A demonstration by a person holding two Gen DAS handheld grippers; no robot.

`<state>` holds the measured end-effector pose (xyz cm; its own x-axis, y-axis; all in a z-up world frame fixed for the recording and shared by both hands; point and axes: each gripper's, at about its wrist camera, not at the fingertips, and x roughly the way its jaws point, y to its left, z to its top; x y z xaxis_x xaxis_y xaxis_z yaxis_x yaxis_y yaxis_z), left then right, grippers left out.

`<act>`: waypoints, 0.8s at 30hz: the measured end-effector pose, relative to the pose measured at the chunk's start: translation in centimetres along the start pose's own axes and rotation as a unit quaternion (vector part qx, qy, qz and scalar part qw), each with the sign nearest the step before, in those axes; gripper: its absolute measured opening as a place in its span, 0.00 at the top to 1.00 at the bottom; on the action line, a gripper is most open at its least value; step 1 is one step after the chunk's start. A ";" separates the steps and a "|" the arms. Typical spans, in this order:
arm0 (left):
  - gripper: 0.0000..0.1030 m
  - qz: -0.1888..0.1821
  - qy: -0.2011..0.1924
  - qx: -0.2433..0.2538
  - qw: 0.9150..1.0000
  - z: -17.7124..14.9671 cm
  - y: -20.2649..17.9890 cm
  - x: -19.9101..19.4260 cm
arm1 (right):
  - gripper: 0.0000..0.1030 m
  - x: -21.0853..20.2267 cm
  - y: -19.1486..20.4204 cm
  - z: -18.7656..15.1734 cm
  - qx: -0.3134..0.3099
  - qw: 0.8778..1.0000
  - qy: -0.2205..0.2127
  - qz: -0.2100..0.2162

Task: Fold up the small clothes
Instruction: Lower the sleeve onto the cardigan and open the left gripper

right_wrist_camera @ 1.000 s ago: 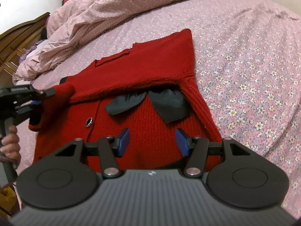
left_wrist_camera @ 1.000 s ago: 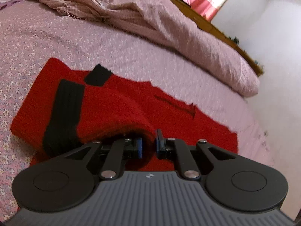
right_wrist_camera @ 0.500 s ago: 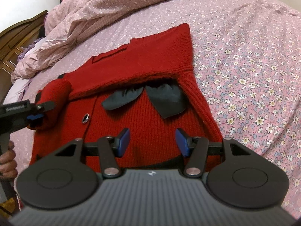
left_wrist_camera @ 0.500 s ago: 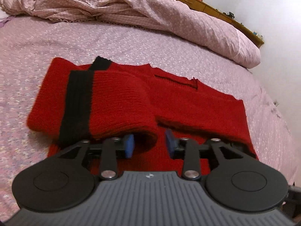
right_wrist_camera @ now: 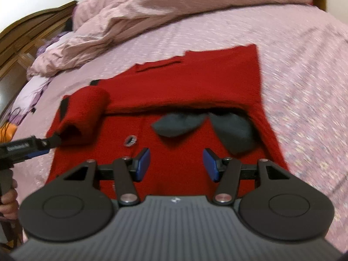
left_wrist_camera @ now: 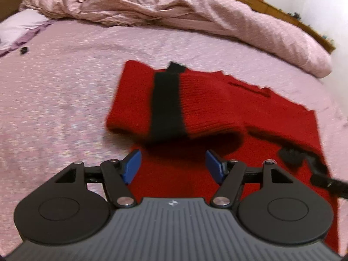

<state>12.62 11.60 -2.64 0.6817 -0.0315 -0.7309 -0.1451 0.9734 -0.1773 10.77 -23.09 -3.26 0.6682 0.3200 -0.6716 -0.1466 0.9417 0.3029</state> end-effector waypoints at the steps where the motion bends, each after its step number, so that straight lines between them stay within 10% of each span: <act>1: 0.31 0.009 0.003 -0.001 1.000 -0.1 0.4 0.1 | 0.45 0.2 0.5 0.2 -0.007 1.000 0.001 0.004; 24: 0.27 0.047 0.041 -0.042 0.997 -0.6 4.1 2.9 | 0.41 7.9 15.5 3.8 -0.203 0.978 0.017 0.045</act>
<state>13.55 15.32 -5.84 0.6011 0.0370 -0.7983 -0.2679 0.9505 -0.1577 16.55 -6.31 -1.32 0.6150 0.4002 -0.6794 -0.4858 0.8710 0.0733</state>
